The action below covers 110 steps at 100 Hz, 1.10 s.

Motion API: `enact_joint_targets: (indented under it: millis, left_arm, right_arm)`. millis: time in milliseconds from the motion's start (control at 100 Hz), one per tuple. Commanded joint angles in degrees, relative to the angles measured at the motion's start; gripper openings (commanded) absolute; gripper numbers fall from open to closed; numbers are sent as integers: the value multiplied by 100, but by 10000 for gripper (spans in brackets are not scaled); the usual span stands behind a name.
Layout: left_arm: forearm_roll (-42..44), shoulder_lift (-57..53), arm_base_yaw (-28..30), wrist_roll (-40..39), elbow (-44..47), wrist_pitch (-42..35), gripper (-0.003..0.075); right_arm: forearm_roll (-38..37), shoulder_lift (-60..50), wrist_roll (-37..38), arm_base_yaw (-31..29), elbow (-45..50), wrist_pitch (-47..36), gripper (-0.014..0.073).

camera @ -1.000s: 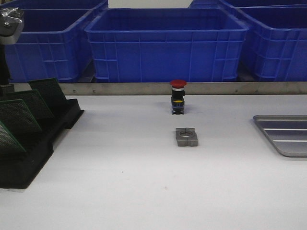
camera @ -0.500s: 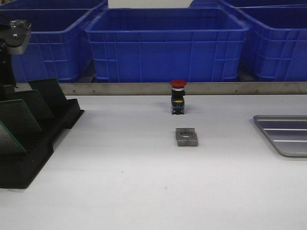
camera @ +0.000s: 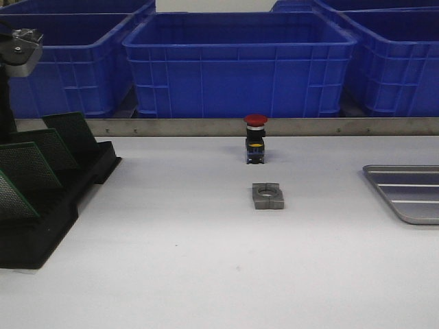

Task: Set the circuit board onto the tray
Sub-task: 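Lower the left gripper into the rack and grasp a green circuit board, then lift the green board out of the rack and carry it toward the table center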

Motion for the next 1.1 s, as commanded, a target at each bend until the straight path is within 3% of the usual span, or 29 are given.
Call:
enact_joint_targets:
  millis: [0,260,490,750,890,1090]
  left_arm:
    - [-133,-280,5,-72,-285,-313,-20]
    - [-133,-280,5,-72,-1030,448,-20]
    - [-301,-290,5,-178,-1762,1706,-20]
    - [-437,-764,5,-744,-1835,2391,-20]
    - [-1152,-1095,5,-839,-1835,2535,-20]
    - [-3234,-1396,-5,-883,-1825,2535,-20]
  right_arm:
    - [-63,-159,20,-39,-68,-466,-60]
    - [-63,-159,20,-39,-68,-466,-60]
    - [-63,-159,20,-39,-68,-466,-60]
    - [-63,-159,20,-39,-68,-466,-60]
    - [-63,-159,20,-39,-68,-466,-60]
    - [-63,-159,20,-39,-68,-466,-60]
